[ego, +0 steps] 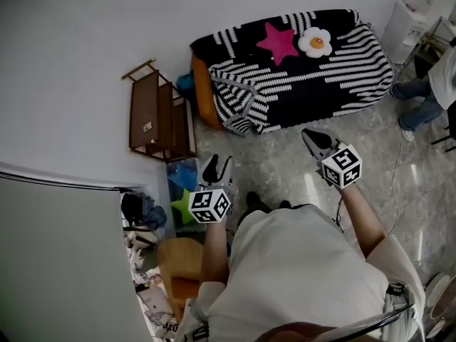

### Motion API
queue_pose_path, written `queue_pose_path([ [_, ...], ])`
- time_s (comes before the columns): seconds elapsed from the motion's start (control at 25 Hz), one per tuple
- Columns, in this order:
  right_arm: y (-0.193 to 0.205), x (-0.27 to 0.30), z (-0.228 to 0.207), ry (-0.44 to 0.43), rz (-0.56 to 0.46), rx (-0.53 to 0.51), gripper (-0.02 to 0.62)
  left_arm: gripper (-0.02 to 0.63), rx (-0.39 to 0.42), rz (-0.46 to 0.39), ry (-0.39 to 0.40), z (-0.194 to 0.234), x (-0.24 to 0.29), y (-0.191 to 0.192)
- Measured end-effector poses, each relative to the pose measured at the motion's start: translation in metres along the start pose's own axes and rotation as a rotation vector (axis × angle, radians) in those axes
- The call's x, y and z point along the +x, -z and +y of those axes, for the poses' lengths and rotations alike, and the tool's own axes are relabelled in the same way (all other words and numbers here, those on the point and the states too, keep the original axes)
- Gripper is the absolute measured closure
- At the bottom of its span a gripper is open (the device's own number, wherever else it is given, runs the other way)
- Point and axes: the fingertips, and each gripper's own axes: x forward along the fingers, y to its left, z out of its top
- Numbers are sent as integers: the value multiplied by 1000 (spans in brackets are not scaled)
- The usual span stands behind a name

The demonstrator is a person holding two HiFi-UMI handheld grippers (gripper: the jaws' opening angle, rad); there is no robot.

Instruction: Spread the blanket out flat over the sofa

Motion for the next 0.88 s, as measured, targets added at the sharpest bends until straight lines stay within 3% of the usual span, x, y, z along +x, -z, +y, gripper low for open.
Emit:
queue_pose_path([
  [0.44,5,36,-28,38,44,15,591,399,32,27,35,22,43,-4],
  [0.88,-19,123,-50,70,75,33,591,399,9,67,93,92,115,-28],
])
